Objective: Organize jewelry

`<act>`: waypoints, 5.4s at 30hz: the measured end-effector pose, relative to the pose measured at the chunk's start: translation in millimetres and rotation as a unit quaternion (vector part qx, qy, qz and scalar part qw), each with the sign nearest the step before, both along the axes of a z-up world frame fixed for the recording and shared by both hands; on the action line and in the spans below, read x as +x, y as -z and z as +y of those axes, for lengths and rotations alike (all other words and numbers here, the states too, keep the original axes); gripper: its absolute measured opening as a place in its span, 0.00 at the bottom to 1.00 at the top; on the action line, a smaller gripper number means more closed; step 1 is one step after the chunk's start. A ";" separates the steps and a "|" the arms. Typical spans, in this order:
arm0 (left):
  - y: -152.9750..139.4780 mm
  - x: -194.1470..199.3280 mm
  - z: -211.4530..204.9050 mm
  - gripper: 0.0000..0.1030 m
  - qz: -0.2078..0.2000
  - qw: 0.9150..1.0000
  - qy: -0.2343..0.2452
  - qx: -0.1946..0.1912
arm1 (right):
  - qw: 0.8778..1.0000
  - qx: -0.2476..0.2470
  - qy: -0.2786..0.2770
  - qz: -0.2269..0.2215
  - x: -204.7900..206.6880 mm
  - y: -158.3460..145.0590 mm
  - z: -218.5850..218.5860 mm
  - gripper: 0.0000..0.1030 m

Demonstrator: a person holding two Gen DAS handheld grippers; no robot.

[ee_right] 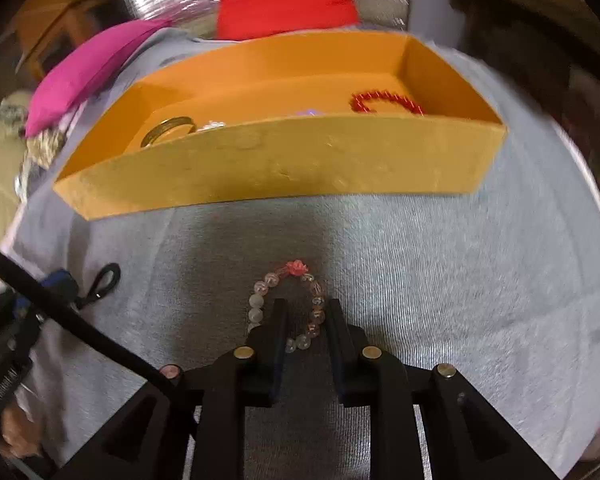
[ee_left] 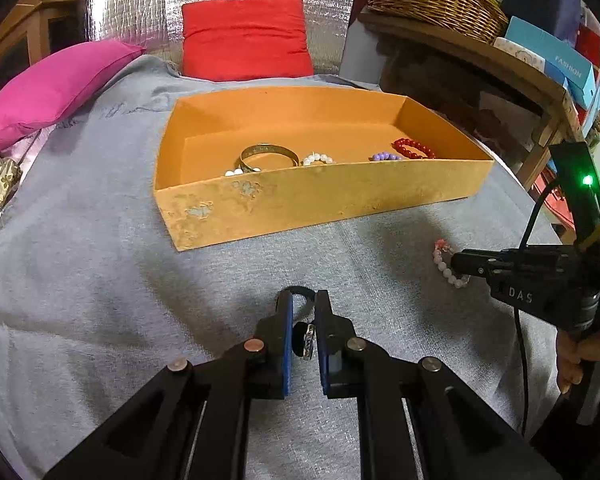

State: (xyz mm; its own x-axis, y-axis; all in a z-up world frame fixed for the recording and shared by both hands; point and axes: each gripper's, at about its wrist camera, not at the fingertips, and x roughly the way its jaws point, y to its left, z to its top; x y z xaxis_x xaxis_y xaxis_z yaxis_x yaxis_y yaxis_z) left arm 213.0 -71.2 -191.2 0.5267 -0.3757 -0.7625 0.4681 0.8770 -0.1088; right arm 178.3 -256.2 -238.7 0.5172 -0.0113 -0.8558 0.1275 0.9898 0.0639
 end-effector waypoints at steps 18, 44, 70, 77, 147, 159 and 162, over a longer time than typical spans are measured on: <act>-26.6 -18.3 4.1 0.11 -0.033 0.999 0.013 -0.029 | 0.993 0.062 0.022 -0.095 -28.1 -45.7 -37.7 0.08; -72.0 7.0 -19.0 0.11 -0.080 0.994 0.007 -0.078 | 0.951 0.207 -0.012 -0.231 -15.4 -90.6 -52.9 0.08; -90.7 91.5 -31.1 0.16 -0.034 0.998 -0.006 -0.046 | 0.958 0.249 0.055 -0.134 142.1 -61.9 -106.2 0.08; -53.0 3.2 7.7 0.41 -0.007 0.999 -0.048 -0.011 | 0.949 0.231 0.024 -0.214 69.5 -102.7 -79.3 0.08; -34.6 -15.4 -23.8 0.04 -0.029 0.997 0.061 -0.028 | 0.945 0.200 -0.008 -0.259 -2.4 -94.5 -57.9 0.08; 4.9 -5.6 -11.9 0.52 0.032 0.999 0.040 0.006 | 0.946 0.206 0.006 -0.250 3.2 -88.0 -71.0 0.08; 16.6 -4.2 -20.8 0.58 0.021 0.999 0.025 0.034 | 0.946 0.207 0.000 -0.250 -0.1 -88.0 -66.6 0.08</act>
